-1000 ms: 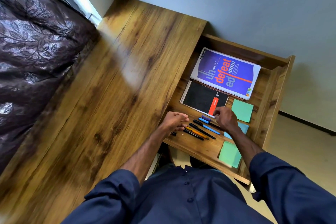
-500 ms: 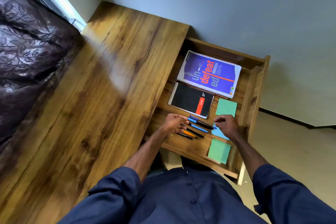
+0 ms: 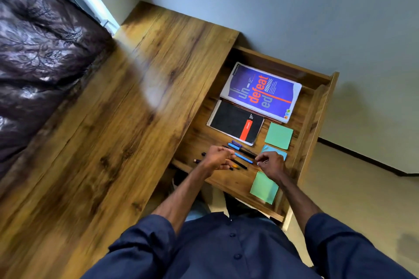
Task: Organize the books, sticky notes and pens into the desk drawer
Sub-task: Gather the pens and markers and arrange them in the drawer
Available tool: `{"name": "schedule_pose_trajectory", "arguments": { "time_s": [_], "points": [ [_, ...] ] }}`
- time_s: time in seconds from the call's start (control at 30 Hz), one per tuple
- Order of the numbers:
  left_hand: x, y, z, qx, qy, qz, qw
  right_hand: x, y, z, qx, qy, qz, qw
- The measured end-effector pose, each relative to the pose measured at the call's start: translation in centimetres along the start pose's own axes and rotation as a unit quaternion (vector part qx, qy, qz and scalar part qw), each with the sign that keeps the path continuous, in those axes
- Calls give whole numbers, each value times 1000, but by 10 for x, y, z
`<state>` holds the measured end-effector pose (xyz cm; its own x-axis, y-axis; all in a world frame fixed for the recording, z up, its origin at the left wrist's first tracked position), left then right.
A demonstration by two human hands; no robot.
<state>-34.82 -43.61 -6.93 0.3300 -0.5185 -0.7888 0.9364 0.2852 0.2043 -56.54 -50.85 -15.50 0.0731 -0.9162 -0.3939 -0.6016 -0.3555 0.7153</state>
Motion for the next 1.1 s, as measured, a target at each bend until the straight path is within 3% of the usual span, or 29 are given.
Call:
{"name": "schedule_pose_trajectory", "arguments": {
  "time_s": [0.4, 0.63, 0.87, 1.1],
  "points": [
    [-49, -2, -66, -67, -15, 43, 997, -55, 7, 2, -6, 39, 7, 999],
    [-87, -40, -103, -122, -19, 43, 991, -100, 37, 7, -8, 113, -23, 993],
    [-112, -90, -104, -114, -30, 12, 993, -112, 81, 19, 13, 114, 9, 993],
    [-110, -138, -75, -126, -15, -19, 992, -85, 122, 31, 139, 26, 51, 989]
  ]
}}
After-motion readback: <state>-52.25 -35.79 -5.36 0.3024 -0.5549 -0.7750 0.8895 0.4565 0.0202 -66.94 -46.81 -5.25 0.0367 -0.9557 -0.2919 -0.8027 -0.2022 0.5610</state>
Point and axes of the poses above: each hand's wrist, its own x-axis towards the middle knuckle, its own y-axis out of the back of the hand, z = x × y, the point moved 4 cm from there along x, towards the middle knuckle, and after that the axes turned 11 degrees about z, right-handed, at the moved point
